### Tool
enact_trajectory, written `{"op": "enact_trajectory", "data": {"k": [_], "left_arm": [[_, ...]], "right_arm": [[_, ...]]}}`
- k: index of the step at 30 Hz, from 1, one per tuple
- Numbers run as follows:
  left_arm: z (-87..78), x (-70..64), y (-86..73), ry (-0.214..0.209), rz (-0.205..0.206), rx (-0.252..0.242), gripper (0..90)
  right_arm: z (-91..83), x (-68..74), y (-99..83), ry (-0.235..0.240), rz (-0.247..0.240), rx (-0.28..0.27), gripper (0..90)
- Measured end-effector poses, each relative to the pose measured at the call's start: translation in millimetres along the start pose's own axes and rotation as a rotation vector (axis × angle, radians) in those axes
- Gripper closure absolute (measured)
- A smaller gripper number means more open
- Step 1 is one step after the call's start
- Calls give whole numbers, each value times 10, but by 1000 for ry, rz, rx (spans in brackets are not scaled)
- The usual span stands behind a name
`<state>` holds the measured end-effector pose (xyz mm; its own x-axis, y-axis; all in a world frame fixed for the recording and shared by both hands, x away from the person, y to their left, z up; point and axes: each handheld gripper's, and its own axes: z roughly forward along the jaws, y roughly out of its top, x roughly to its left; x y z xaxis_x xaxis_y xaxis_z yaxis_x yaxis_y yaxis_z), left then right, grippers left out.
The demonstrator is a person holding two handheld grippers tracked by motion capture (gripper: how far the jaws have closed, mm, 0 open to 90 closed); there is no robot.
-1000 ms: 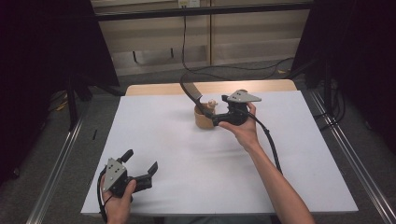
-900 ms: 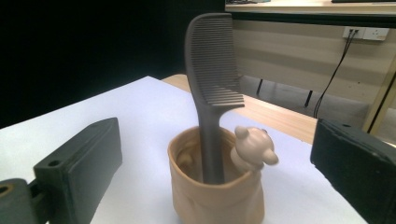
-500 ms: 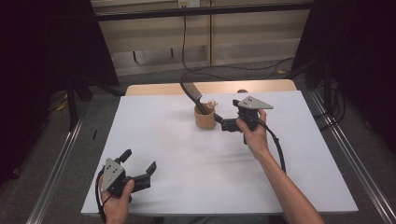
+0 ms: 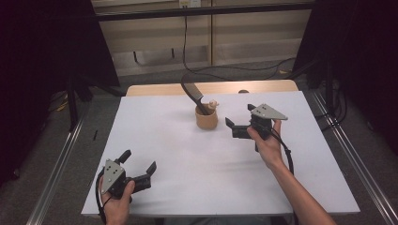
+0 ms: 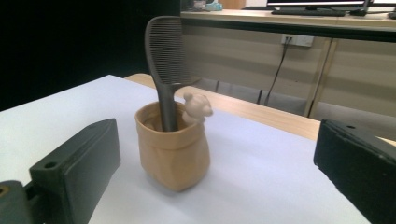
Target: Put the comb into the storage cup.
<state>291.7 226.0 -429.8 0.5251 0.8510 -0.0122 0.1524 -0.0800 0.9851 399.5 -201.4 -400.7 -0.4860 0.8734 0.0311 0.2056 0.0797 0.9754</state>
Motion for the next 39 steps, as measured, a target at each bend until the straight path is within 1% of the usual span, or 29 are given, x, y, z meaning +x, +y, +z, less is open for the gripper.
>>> {"op": "enact_trajectory", "data": {"k": [3, 5, 7, 9, 13, 14, 15, 17, 20, 21, 27, 29, 31, 33, 39], "left_arm": [[-1, -3, 0, 1, 2, 3, 19], [-3, -11, 0, 0, -4, -1, 19], [-2, -11, -3, 1, -2, 3, 19], [2, -16, -3, 5, -1, 8, 19], [7, -21, -7, 0, -8, 5, 19], [10, -17, -7, 0, -1, 7, 19], [10, -13, -8, 10, 3, 9, 20], [8, 12, -11, 16, 2, 12, 21], [10, 11, -14, 17, -6, 8, 21], [4, 9, -10, 15, 0, 11, 21], [4, 2, -13, 10, -7, 10, 21], [0, 1, -12, 10, -6, 8, 21], [1, -1, -12, 4, -5, 7, 21], [2, -7, -12, 4, -3, 6, 21], [-8, -9, -10, 8, -2, 5, 21]], "right_arm": [[-102, -21, -17, -28, -6, -3, 8], [-190, -40, -15, -56, -30, -27, 14], [-263, -70, -19, -54, -17, -31, 10], [-328, -93, -41, -71, -18, -31, 9], [-436, -128, -107, -82, -14, -32, 8], [-461, -131, -121, -83, -11, -27, 8], [-486, -131, -136, -82, -10, -26, 8], [-540, -138, -163, -92, -15, -26, 9], [-605, -161, -198, -111, -16, -23, 8], [-621, -166, -210, -112, -16, -23, 11], [-757, -143, -291, -120, -3, -23, 8], [-813, -138, -317, -112, 4, -25, 9], [-873, -127, -343, -121, 4, -30, 11], [-926, -127, -361, -114, 18, -24, 12], [-1076, -117, -378, -135, 18, -40, 11]]}}
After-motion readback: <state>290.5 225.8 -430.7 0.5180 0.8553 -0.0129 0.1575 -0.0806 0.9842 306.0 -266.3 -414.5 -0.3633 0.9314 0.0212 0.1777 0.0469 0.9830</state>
